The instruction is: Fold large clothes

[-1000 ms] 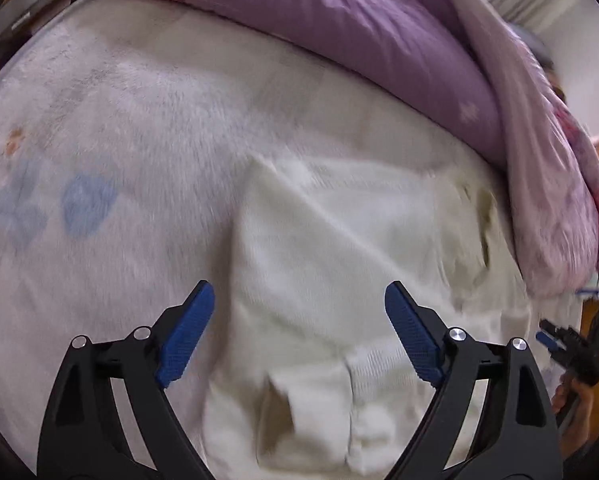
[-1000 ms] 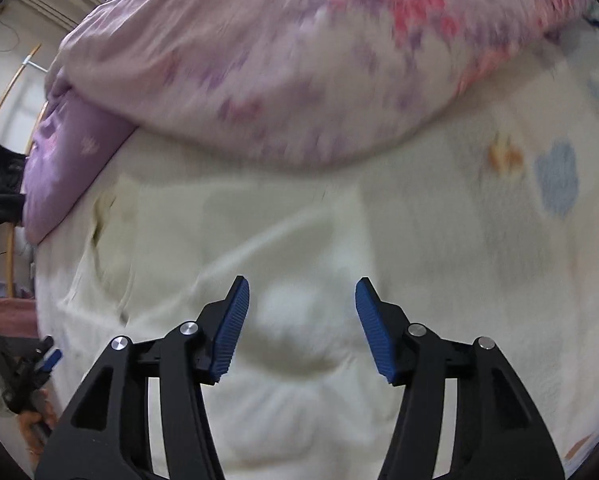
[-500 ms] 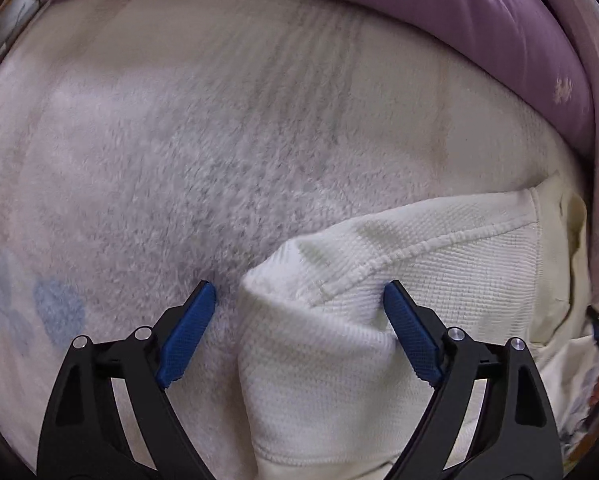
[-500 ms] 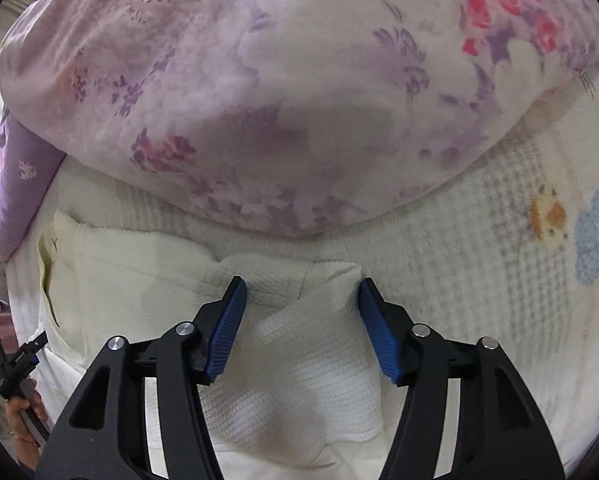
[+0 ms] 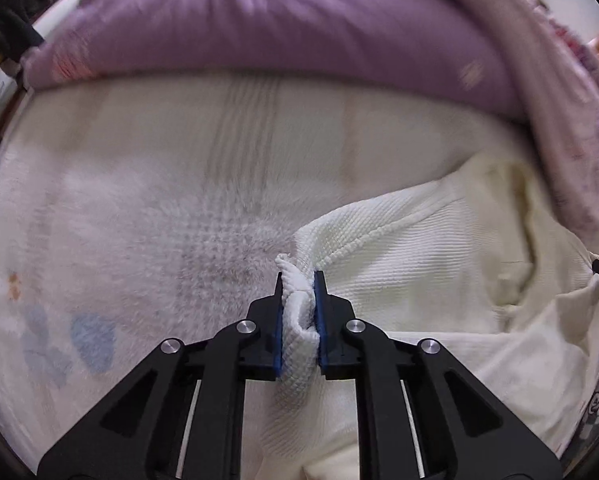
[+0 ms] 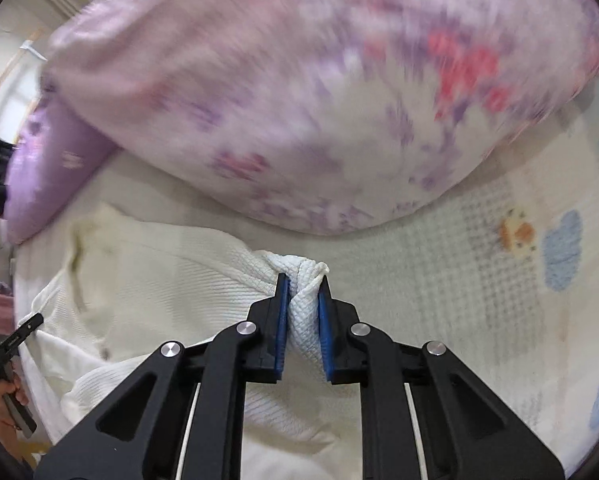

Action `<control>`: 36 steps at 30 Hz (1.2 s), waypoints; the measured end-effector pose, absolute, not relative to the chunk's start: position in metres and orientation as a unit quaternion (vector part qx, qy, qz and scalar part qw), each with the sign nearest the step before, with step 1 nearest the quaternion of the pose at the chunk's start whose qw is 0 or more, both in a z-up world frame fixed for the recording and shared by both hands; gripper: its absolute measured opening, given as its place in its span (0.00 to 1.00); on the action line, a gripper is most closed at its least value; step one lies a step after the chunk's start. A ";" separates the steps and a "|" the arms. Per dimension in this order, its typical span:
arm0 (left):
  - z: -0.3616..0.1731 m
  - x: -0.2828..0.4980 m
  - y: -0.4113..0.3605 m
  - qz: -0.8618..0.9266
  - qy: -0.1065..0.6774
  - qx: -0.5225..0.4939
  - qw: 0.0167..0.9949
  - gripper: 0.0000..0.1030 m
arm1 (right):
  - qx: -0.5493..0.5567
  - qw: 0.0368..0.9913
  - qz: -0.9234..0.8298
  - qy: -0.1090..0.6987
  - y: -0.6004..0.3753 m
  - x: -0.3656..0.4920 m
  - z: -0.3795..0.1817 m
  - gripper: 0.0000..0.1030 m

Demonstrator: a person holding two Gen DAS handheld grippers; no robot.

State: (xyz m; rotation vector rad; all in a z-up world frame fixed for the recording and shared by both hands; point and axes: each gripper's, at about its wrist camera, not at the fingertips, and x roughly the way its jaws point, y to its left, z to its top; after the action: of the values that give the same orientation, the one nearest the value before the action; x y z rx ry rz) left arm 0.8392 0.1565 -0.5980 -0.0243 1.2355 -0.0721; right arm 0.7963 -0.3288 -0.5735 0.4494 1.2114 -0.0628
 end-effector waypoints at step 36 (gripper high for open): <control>-0.539 0.413 0.222 0.093 0.579 -0.176 0.791 0.55 | 0.237 0.761 -0.074 0.600 -0.288 0.397 -0.504 0.33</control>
State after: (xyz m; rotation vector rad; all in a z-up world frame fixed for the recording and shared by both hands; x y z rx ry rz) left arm 0.4131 0.2221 -0.5392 -0.3783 1.2454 0.1999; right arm 0.3967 -0.2884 -0.5044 0.5160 1.3049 -0.1609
